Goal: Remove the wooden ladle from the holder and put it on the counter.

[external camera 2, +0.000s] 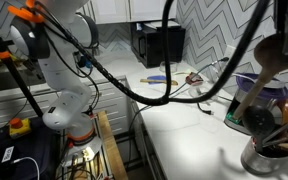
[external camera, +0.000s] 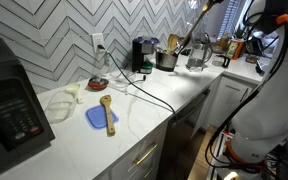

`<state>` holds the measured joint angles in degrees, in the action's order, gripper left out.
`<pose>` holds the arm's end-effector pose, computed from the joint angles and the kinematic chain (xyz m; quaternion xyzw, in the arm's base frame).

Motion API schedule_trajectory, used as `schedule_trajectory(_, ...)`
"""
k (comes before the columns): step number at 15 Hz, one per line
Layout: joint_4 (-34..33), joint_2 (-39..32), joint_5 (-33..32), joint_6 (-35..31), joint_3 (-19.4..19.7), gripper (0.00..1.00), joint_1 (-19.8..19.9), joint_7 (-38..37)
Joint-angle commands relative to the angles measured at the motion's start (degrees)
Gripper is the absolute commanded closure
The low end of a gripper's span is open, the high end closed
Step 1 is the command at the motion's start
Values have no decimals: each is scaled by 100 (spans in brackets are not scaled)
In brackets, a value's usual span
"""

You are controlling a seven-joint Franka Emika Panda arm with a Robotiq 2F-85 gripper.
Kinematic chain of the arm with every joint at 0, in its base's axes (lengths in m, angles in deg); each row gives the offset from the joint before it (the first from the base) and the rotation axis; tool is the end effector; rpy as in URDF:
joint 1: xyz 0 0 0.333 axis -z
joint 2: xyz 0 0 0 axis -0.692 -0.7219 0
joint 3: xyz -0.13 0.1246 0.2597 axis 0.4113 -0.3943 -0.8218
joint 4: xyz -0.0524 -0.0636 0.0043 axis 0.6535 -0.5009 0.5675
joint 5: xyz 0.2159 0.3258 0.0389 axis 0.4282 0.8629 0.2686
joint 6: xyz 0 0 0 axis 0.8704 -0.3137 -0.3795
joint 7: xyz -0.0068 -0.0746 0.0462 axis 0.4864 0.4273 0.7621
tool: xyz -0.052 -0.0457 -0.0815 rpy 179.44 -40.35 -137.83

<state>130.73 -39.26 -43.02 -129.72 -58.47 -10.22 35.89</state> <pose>0.3160 -0.4519 0.8061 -0.8592 0.4534 -0.2368 0.0033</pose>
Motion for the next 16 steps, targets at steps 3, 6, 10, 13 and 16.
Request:
schedule_trajectory(3, 1101, 785, -286, 588, -397, 97, -344, 908)
schedule_trajectory(6, 751, 517, -185, 619, -407, 88, -287, 795)
schedule_trajectory(10, 844, 514, 262, 544, -351, 97, -236, 967)
schedule_trajectory(13, 1185, 539, 781, 635, -535, 97, -406, 1502)
schedule_trajectory(16, 1620, 526, 965, 640, -783, 97, -590, 1944)
